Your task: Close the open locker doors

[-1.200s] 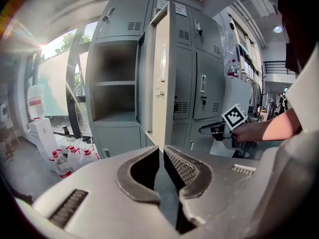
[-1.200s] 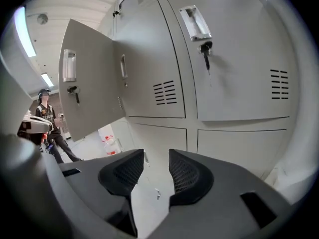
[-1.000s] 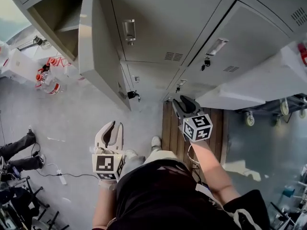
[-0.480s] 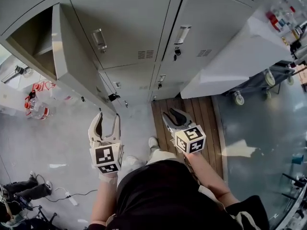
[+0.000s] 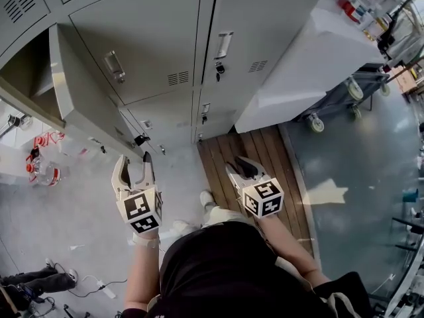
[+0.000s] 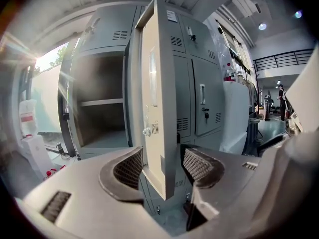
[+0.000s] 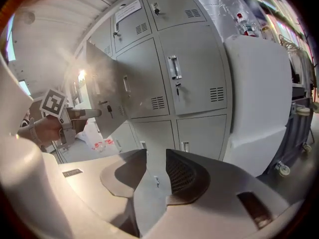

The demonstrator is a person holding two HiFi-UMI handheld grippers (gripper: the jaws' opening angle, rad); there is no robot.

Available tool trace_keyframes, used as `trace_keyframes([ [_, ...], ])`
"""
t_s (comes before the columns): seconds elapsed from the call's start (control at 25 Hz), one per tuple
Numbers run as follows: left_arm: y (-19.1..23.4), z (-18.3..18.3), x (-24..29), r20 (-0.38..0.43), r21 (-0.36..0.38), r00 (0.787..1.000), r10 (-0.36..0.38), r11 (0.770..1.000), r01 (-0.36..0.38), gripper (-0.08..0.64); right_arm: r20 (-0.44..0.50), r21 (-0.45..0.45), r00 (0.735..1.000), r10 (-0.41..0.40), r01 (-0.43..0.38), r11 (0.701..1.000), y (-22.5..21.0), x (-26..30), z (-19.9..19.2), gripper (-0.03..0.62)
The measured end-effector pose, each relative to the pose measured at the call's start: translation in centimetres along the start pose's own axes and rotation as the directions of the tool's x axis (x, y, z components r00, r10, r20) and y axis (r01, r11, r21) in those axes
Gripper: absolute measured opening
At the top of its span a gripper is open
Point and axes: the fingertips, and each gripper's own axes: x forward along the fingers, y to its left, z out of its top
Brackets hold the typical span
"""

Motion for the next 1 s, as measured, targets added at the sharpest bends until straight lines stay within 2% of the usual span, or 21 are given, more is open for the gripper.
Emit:
trace_keyframes([
  [0.2,1.0,-0.4,-0.5,0.001,-0.017,1.000,-0.001,1.000,0.001,0.220,0.001,-0.013,1.000,0.014,-0.014,1.000,1.3,0.2,0.0,0.147],
  [0.44,3.5,-1.0,-2.4,0.011,-0.020,0.999,0.045,0.999,-0.045,0.115,0.006,-0.060,0.999,0.049,-0.049,0.997,4.0,1.1,0.9,0.146],
  [0.68,8.4,-2.2,-4.2,0.002,-0.043,0.994,0.111,0.993,-0.111,0.109,-0.007,-0.098,0.996,0.089,-0.090,0.991,7.4,2.4,1.0,0.146],
  [1.0,13.9,-3.0,-4.8,0.007,-0.056,0.992,0.124,0.991,-0.123,0.101,-0.005,-0.138,0.991,0.134,-0.134,0.981,13.3,4.2,1.6,0.147],
])
